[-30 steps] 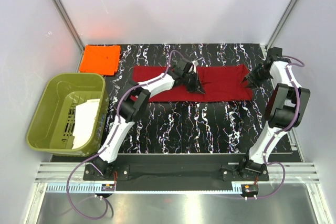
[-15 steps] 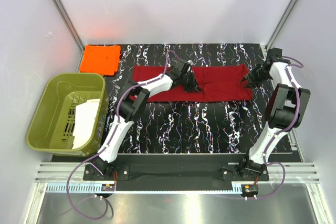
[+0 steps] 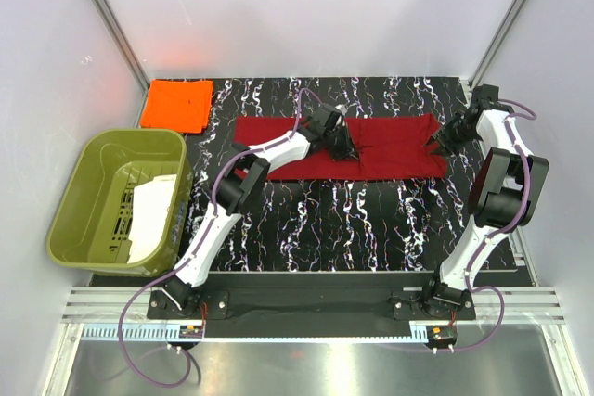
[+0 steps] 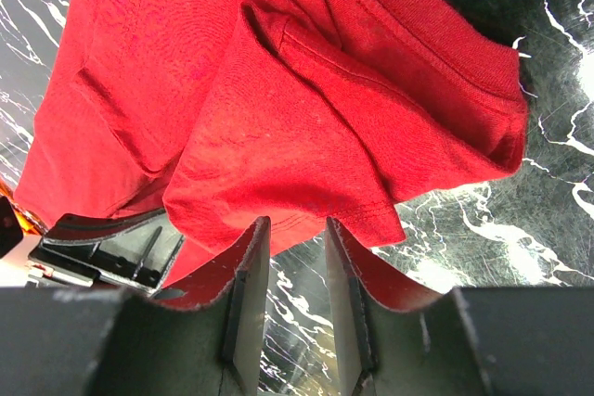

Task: Fold and stack the t-shirts
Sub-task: Fold the tshirt

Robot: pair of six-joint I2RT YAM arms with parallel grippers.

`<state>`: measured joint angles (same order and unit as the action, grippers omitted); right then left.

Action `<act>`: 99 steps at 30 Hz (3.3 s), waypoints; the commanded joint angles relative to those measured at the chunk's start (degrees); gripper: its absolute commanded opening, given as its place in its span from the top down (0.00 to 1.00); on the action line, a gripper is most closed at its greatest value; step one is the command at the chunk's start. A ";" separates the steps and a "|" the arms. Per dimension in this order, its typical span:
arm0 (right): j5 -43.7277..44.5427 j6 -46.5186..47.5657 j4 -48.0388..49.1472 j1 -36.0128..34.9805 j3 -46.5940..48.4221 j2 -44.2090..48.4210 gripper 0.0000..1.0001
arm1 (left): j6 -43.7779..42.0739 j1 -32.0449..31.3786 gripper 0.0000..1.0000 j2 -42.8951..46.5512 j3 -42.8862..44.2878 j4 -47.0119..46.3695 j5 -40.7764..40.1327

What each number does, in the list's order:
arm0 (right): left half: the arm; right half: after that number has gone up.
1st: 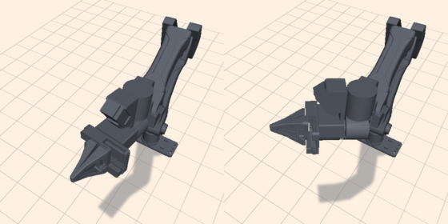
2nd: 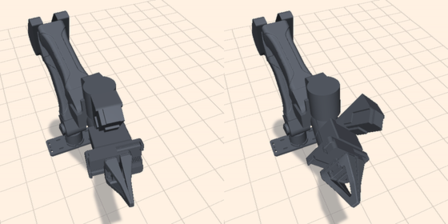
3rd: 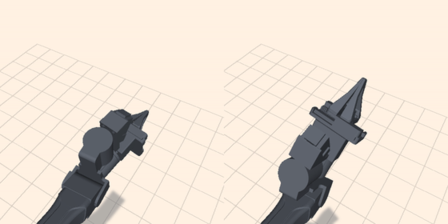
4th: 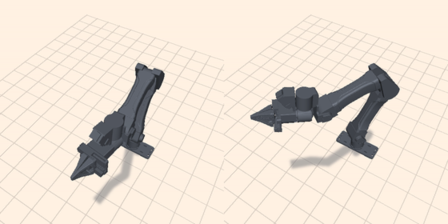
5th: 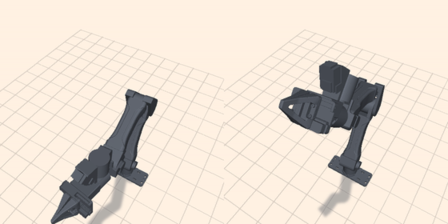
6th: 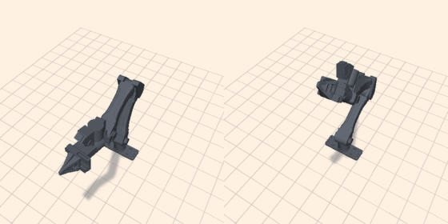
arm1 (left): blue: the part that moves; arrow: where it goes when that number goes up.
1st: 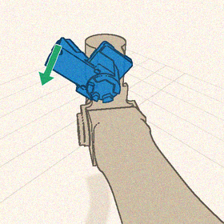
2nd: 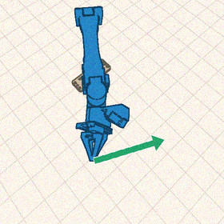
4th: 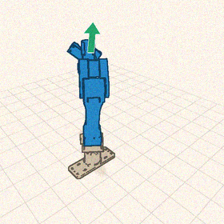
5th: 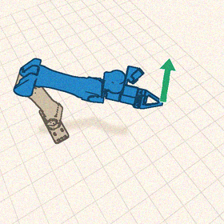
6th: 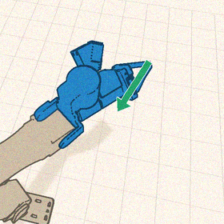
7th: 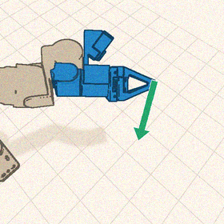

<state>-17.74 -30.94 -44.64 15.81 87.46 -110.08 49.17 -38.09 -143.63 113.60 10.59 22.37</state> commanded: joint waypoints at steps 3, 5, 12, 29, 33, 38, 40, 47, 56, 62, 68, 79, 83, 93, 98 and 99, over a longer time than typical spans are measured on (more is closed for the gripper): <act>-1.42 -0.17 0.96 0.09 -0.27 2.94 0.63 | -0.48 1.35 1.00 -1.38 3.73 -3.12 -0.75; -1.16 -0.17 1.14 0.09 -0.80 3.12 0.63 | -0.30 1.87 1.00 -1.91 4.17 -3.47 -0.40; -1.16 -0.26 1.66 0.01 -2.38 3.47 0.63 | -1.53 2.31 1.00 -2.26 4.96 -5.66 0.48; 4.73 -6.68 0.70 0.97 -3.88 2.86 0.46 | -7.24 4.95 0.62 2.99 8.04 10.84 4.52; 5.52 -6.42 -1.85 1.06 -1.50 1.01 0.44 | -10.40 6.71 0.60 8.35 8.83 18.31 6.54; 6.84 -7.82 -1.15 1.06 -7.81 3.46 0.32 | -16.28 8.90 0.62 14.51 7.87 28.86 6.82; 6.75 -9.14 0.87 1.06 -10.54 4.79 0.31 | -20.85 9.61 0.63 19.42 5.15 31.67 4.62; 10.25 -12.56 7.28 1.06 -16.97 4.70 0.42 | -34.13 12.86 0.64 36.56 -11.19 39.14 -4.78; 17.47 -9.58 12.12 1.24 -5.76 -5.74 0.70 | -34.14 14.00 0.61 54.51 -34.56 37.67 -14.63; 17.30 -6.86 8.70 1.24 14.46 -19.19 0.88 | -36.24 13.13 0.48 51.97 -36.97 38.62 -22.18; 13.53 -5.71 3.70 1.15 36.25 -30.35 0.57 | -42.65 7.51 0.45 42.14 -31.00 40.04 -29.13; 12.57 -3.43 -6.70 0.80 16.76 -2.54 0.00 | -43.63 -2.78 0.42 32.98 -27.92 38.89 -33.18; 7.99 -2.82 -4.93 -1.39 4.49 8.90 0.00 | -43.72 -3.40 0.42 30.62 -26.24 38.19 -32.56; 4.21 -1.67 -2.91 -9.13 -13.80 29.65 0.05 | -44.51 -3.31 0.57 24.28 -27.81 38.37 -34.15; 2.88 1.31 -5.80 -9.22 -12.32 29.40 0.09 | -43.63 -3.57 1.00 23.31 -30.45 37.66 -31.70; 3.06 1.84 -6.15 -9.22 -12.23 28.96 0.09 | -43.11 -4.18 1.00 23.66 -30.46 37.66 -30.73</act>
<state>-13.21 -32.01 -50.37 6.50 73.38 -82.21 4.67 -41.67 -118.39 85.89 48.97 -11.42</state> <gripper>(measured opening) 0.910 0.021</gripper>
